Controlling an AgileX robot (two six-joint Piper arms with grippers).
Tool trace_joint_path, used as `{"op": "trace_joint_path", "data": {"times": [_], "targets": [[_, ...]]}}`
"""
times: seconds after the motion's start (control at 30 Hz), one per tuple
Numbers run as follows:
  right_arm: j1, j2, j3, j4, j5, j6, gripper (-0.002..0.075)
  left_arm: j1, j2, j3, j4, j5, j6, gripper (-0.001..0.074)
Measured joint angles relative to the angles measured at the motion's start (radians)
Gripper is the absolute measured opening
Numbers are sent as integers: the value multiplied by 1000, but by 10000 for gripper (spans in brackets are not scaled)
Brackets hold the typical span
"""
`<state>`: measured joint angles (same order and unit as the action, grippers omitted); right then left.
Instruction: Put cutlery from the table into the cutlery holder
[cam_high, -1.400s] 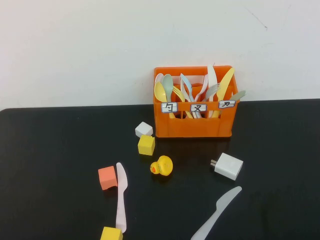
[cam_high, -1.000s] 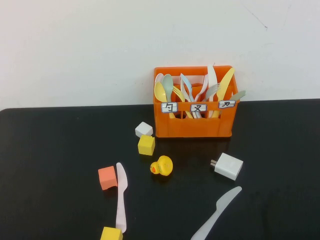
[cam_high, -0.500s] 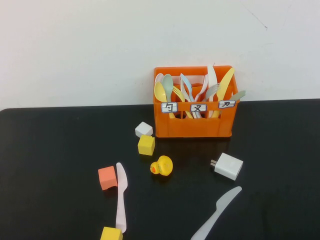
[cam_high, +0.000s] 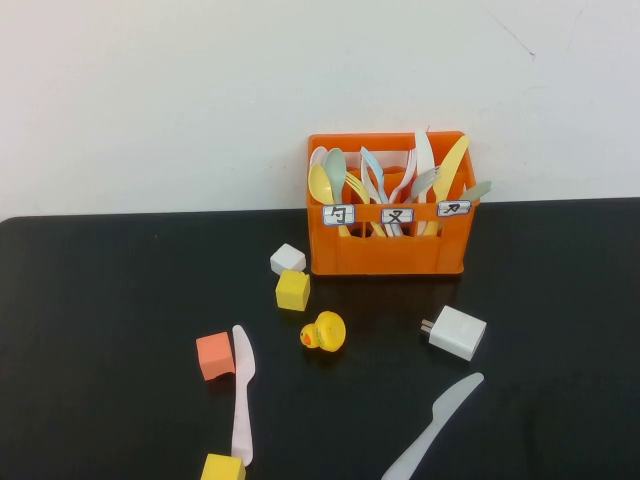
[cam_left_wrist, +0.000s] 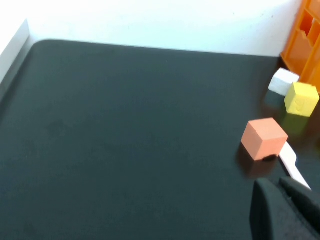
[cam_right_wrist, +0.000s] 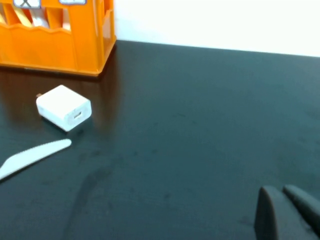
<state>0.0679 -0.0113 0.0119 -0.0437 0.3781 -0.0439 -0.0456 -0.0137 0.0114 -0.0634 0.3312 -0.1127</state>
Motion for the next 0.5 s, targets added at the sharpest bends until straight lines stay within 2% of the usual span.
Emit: {"op": "trace_joint_path", "data": {"times": [0.2,0.4,0.5], "targets": [[0,0,15,-2,-193,-2,-2,0,0,9,0,-159,0,-1],[0,0,15,-5,-535,-2,-2,0,0,9,0,-459,0,-1],[0,0,15,-5,-646,-2,-2,0,0,9,0,-577,0,-1]]}}
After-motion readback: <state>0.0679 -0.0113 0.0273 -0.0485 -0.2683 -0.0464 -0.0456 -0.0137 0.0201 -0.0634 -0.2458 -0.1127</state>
